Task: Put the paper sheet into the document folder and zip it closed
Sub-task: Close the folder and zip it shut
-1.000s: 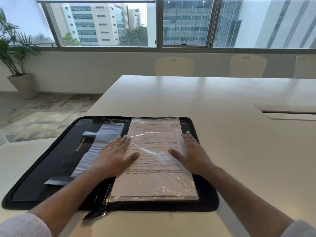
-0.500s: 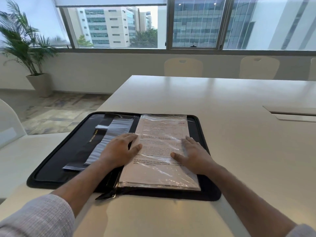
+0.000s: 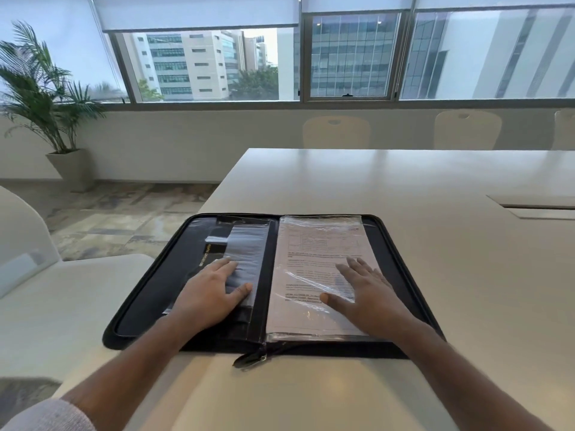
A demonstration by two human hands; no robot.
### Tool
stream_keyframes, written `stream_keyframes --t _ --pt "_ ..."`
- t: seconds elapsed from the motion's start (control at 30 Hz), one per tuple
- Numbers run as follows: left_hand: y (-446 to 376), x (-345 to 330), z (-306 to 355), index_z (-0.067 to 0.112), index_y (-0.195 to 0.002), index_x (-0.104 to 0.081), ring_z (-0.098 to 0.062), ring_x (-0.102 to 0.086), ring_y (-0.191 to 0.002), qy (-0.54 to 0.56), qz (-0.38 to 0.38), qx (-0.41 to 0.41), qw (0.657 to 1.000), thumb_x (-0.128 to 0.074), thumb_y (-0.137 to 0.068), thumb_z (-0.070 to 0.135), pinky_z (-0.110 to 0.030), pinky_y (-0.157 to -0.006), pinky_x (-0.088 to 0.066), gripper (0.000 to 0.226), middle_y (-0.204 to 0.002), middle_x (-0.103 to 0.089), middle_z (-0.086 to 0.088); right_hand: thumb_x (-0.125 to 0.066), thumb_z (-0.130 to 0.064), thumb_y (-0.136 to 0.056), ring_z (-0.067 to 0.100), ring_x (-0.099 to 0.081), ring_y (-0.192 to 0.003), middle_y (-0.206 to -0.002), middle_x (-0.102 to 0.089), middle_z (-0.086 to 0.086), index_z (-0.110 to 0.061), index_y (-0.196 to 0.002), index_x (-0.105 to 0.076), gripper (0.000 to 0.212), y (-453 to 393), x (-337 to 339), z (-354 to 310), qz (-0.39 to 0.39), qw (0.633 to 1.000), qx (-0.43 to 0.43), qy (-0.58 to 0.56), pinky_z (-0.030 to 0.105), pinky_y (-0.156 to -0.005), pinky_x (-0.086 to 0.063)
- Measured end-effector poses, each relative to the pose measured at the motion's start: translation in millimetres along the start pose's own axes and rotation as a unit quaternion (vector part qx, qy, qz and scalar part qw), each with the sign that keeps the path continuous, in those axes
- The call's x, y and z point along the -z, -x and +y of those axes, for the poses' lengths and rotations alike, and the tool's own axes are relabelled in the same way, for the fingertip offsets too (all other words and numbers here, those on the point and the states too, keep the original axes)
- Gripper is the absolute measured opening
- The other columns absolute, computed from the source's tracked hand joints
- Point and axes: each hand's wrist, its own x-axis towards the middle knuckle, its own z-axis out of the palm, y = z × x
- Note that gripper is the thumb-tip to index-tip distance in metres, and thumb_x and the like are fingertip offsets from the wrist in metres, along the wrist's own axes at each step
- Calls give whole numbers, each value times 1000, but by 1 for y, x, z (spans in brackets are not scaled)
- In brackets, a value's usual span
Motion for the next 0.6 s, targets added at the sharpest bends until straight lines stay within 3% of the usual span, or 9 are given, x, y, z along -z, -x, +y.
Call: stream_keyframes --t 0.2,0.33,0.47,0.53,0.6 --pt "19 10 -40 16 -149 -37 -20 -30 -144 19 72 77 994 -58 -87 58 -39 -116 -27 78 -156 -35 -5 -26 -88 -72 10 6 -148 -164 -4 -2 -26 -154 -13 104 1 -10 -26 -1 1000 10 10 34 -119 4" --pt "20 15 -48 8 -146 -39 -25 -36 -139 45 128 111 984 -63 -85 53 -41 -114 -31 78 -150 -42 -11 -31 -86 -75 9 6 -148 -164 -5 -3 -27 -154 -13 100 -5 -23 -51 -7 999 31 10 34 -120 3" --pt "21 27 -60 11 -139 -45 -30 -42 -131 -47 75 228 970 -54 -79 68 -44 -108 -36 83 -141 -48 -13 -30 -83 -79 9 5 -149 -164 -6 -3 -26 -154 -13 96 -11 -33 -66 -16 999 33 23 34 -120 3" --pt "23 34 -66 14 -135 -46 -33 -49 -123 -37 20 300 953 -52 -76 74 -46 -101 -42 84 -133 -52 -13 -26 -85 -78 9 4 -149 -164 -6 -4 -26 -154 -13 97 -11 -37 -67 -18 999 29 26 34 -120 4" --pt "20 42 -69 16 -135 -46 -34 -52 -119 -6 -13 321 947 -56 -75 73 -46 -98 -45 83 -130 -54 -14 -23 -86 -76 8 3 -148 -164 -7 -5 -27 -154 -14 98 -11 -39 -66 -15 999 27 31 33 -120 4"
